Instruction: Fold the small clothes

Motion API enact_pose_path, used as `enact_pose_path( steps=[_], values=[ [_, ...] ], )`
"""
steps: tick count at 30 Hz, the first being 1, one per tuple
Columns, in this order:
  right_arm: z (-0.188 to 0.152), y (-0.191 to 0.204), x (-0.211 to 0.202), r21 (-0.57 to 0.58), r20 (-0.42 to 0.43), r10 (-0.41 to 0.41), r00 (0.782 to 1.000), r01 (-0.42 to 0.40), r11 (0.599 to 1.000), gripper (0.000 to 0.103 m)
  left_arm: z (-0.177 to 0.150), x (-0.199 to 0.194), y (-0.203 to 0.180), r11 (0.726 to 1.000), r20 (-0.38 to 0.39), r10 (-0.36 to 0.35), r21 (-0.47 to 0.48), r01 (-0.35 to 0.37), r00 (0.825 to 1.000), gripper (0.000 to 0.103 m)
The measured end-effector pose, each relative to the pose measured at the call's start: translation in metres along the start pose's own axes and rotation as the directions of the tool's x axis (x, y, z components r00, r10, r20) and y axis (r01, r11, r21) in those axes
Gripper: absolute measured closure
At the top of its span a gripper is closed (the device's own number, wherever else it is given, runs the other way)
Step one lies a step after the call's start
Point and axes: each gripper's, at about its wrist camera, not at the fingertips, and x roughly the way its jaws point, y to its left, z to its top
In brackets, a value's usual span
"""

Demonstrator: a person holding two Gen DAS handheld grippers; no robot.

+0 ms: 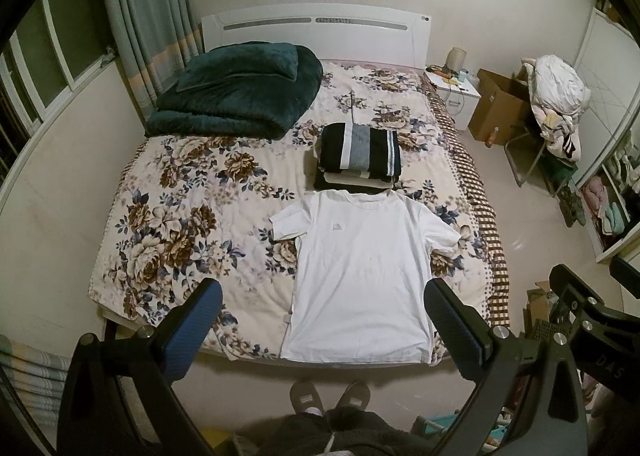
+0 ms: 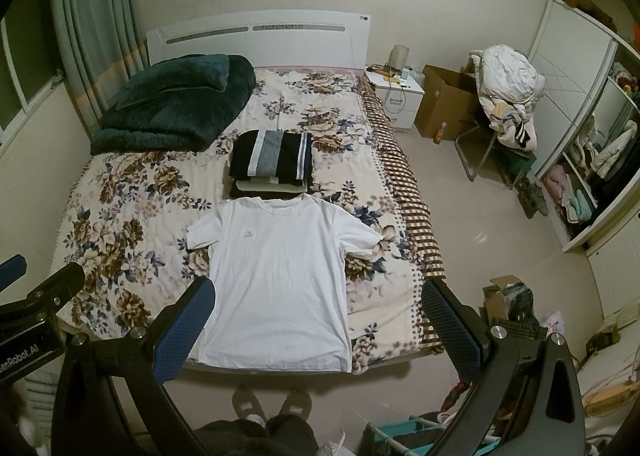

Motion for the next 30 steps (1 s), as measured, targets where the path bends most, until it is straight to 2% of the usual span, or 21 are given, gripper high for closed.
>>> enact_pose_path(
  steps=[30],
  values=[
    [0.003,-0.002,-0.005,0.002,0.012,0.004,1.0,-0.004,1.0,0.0,0.007,-0.004,-0.008,1.0,0.008,-0.006,-0.006,0.006,1.0,0.0]
  ],
)
